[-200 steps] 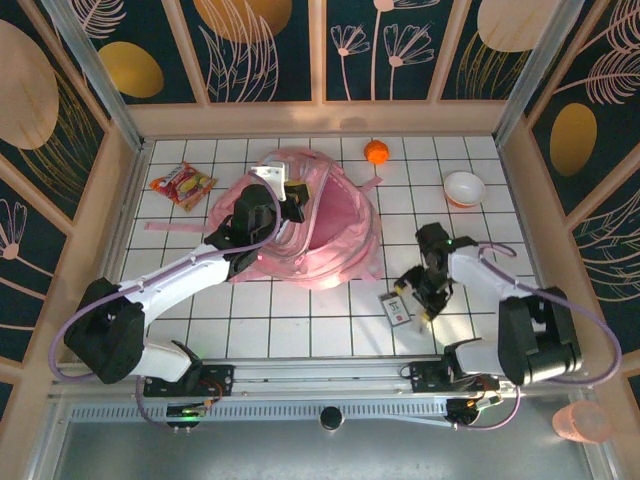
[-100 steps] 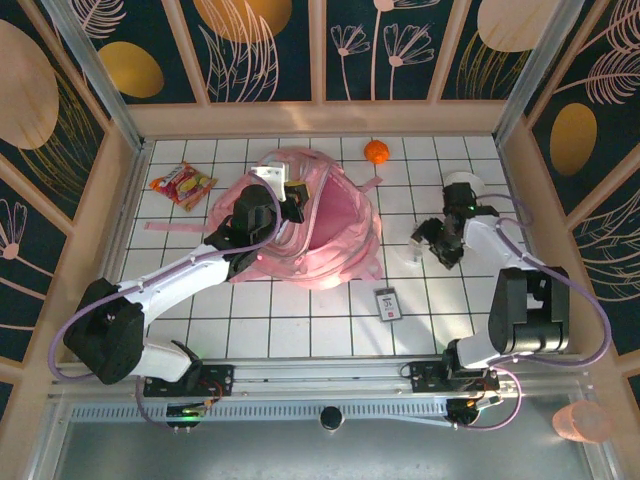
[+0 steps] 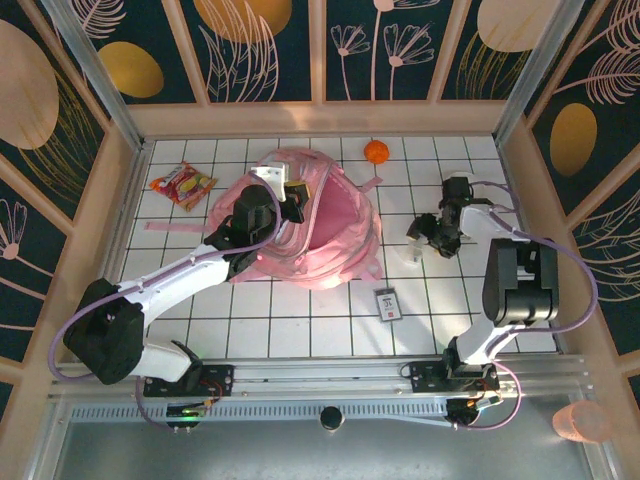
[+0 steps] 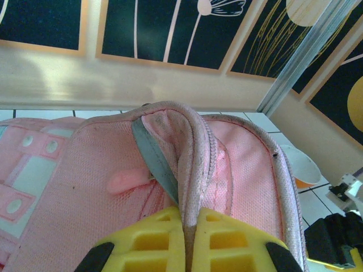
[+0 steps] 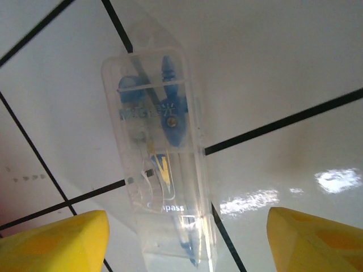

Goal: Pack the student bag

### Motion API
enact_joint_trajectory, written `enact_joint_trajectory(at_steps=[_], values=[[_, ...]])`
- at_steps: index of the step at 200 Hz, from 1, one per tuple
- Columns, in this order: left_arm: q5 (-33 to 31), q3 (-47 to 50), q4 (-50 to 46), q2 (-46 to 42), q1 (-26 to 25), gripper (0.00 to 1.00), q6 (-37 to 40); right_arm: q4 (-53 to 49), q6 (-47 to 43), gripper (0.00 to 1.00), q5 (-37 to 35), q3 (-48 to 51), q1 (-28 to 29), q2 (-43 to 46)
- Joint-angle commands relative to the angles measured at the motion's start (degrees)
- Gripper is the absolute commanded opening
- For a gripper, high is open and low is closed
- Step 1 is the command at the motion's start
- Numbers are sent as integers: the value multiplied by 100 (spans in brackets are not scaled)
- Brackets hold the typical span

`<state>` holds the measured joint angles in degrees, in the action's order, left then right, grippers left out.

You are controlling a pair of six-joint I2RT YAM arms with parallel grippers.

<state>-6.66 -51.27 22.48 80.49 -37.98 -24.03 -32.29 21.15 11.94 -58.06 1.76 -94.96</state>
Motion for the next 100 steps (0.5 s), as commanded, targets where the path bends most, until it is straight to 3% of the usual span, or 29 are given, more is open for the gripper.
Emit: enact_joint_trajectory(at_steps=[1,33,66,100], values=[[-134,-142,793,-331,4,0,36,193,-415,72,330,-172,149,-268],[-183,-130,769,-349,8,0,30,130,-534,64,116,-423,262,-714],[-196,-121,730,-382,3,0,48,-253,-596,38,-471,-708,324,-983],[-179,-121,739,-411,5,0,52,-506,-207,33,-161,-935,421,-310]])
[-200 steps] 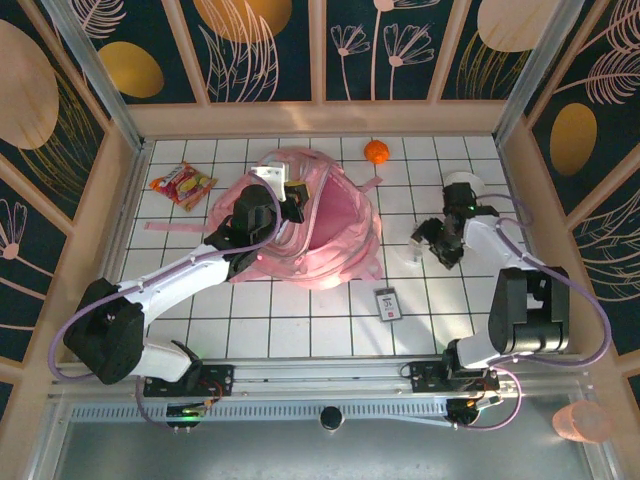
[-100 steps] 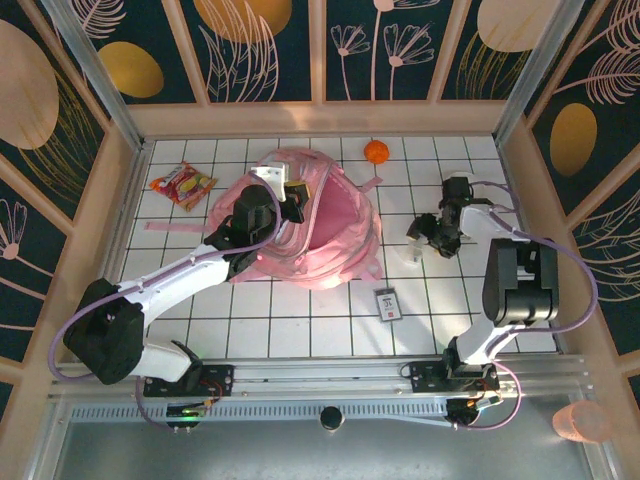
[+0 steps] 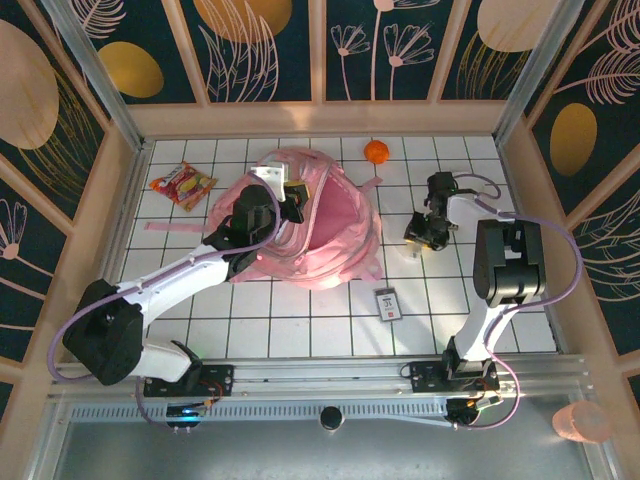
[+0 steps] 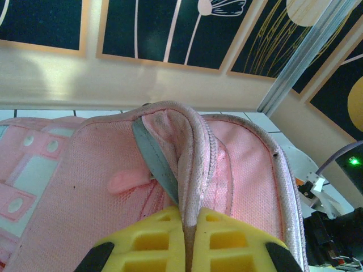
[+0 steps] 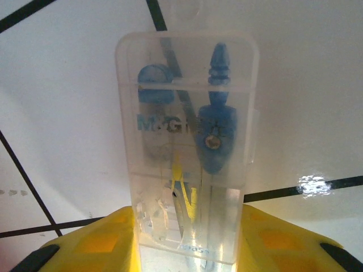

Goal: Pack the student bag

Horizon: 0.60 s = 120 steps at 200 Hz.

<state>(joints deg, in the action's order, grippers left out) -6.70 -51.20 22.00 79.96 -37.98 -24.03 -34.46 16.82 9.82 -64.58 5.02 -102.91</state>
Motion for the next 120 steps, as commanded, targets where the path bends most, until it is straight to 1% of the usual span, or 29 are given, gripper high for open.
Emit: enact_joint_trajectory(at_steps=[1,22,47,69,88,103,120], values=[[-170,-131,788,-363,7,0,50,-299,247,32,75,-293,96,502],[-123,-140,858,-353,1,0,9,-300,720,32,606,-552,395,1056],[-82,-167,892,-337,1,0,-24,-163,1321,33,995,-952,1032,1398],[-39,-181,894,-333,1,0,-23,-29,1736,33,1148,-1276,1467,1474],[-15,-172,909,-337,2,0,-48,412,2120,34,1412,-1286,1774,1518],[10,-189,929,-332,1,0,-80,732,2381,34,1642,-1236,1973,1423],[46,-191,973,-333,1,0,-110,867,2449,34,1740,-1320,2190,1257]])
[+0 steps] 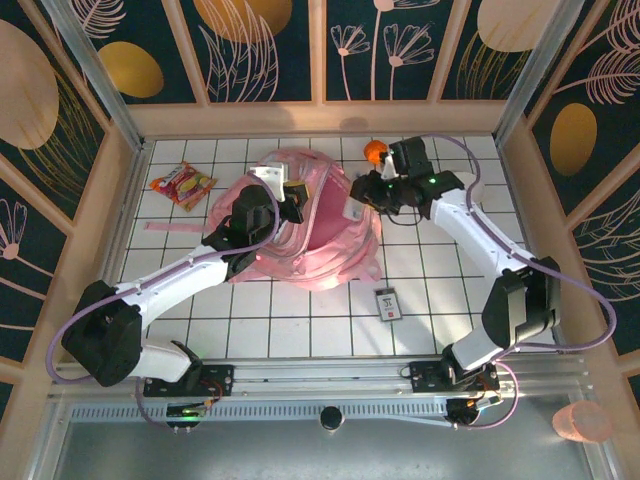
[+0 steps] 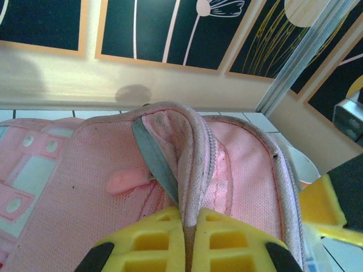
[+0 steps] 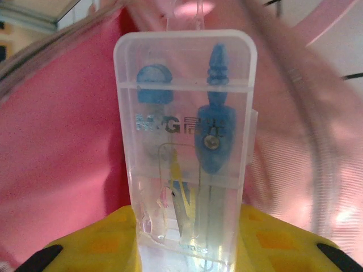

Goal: Pack the student bag

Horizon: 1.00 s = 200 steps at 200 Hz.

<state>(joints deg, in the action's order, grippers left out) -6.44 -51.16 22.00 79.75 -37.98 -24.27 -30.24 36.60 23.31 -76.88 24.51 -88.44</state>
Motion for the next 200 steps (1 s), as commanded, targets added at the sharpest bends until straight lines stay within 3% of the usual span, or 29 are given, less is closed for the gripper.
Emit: enact_joint_trajectory(at_steps=[1,19,42,62,103,120,151,200], values=[[20,-194,973,-311,1,0,-91,442,467,34,392,-99,248,-199],[28,-202,973,-310,1,0,-103,556,586,40,613,-165,401,-371],[30,-205,970,-328,1,0,-98,780,731,67,912,-70,515,-331],[2,-210,964,-328,1,0,-80,916,810,74,816,301,448,86],[13,-306,868,-231,1,0,-69,2942,1577,75,989,1976,561,1393],[6,-354,859,-186,2,0,-105,3131,1529,74,885,2306,807,1622],[26,-421,779,-110,6,0,-174,2870,1034,73,572,2288,1379,1445],[381,-422,1040,-142,3,0,-506,3542,715,59,156,2138,1442,694]])
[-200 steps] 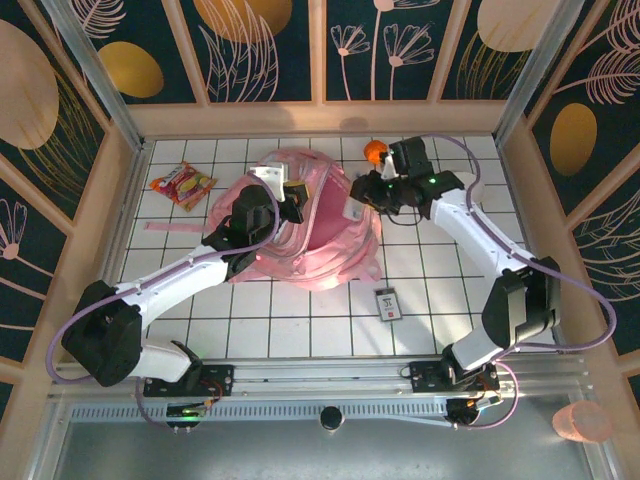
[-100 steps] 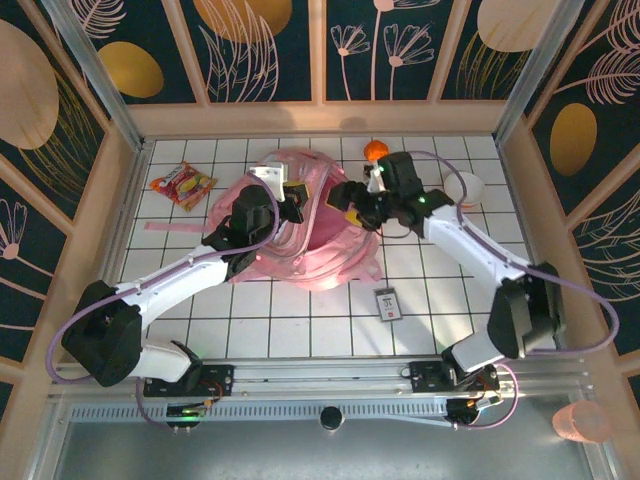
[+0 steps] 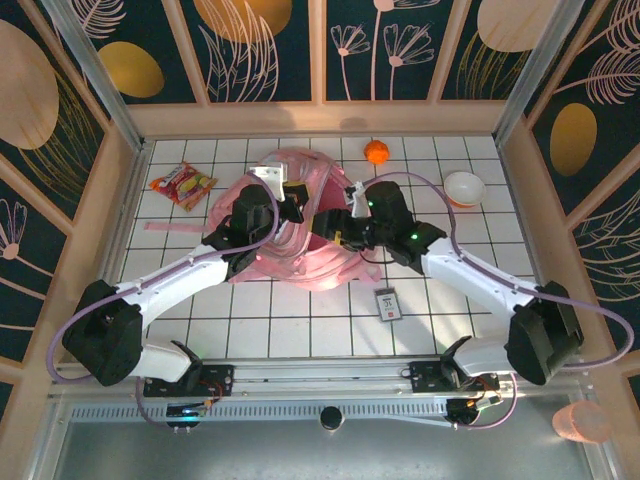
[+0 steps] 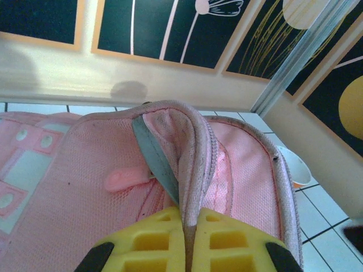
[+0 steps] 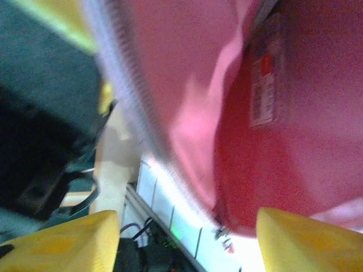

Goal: Pack the student bag

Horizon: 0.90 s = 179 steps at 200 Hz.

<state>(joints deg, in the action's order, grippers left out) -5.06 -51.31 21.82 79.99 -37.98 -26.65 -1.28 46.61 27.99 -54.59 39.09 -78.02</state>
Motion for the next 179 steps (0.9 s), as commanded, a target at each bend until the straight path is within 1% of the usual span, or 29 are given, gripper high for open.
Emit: enact_joint_trajectory(at_steps=[1,17,34,42,49,55,70,75,86,93,102,116,122,129,132,140,151,162,179], values=[[252,-406,1064,-167,6,0,-273,655,-294,59,-307,-107,-16,-369],[311,-406,1087,-174,7,0,-378,741,-453,47,-171,-362,-7,-694],[339,-384,1076,-190,10,0,-471,981,-596,34,-102,-439,-22,-803],[343,-388,1006,-202,15,0,-441,1214,-560,23,-54,-377,-93,-776],[380,-404,892,-205,20,0,-288,1433,-459,10,98,-316,-193,-754],[369,-404,767,-237,40,10,-56,1577,-356,0,241,-279,-269,-727],[286,-314,475,-444,158,40,460,1688,-208,0,531,-229,-446,-618],[301,-236,404,-540,203,48,677,1700,-190,0,648,-244,-501,-574],[462,-55,190,-758,314,57,1261,1681,-139,0,850,-280,-601,-479],[716,66,22,-910,362,60,1795,1675,-102,0,995,-315,-677,-440],[1228,191,-318,-1083,376,65,2826,1675,-42,0,1169,-356,-733,-410],[2093,270,-1248,-1296,371,67,4423,1643,36,0,1459,-438,-738,-376],[2285,287,-1659,-1339,372,68,5031,1602,36,0,1563,-472,-737,-371],[2365,288,-2087,-1345,377,69,5589,1537,41,0,1643,-517,-745,-363],[2362,296,-2230,-1341,377,69,5805,1494,35,0,1662,-530,-894,-358],[2331,306,-2508,-1310,374,69,6238,1387,37,0,1703,-589,-946,-354],[2257,343,-2666,-1254,372,70,6626,1333,63,0,1763,-638,-980,-345],[2205,405,-2600,-1178,378,72,6811,1314,110,0,1814,-693,-995,-345],[2227,484,-2417,-1044,376,80,6986,1299,163,0,1888,-736,-995,-371]])
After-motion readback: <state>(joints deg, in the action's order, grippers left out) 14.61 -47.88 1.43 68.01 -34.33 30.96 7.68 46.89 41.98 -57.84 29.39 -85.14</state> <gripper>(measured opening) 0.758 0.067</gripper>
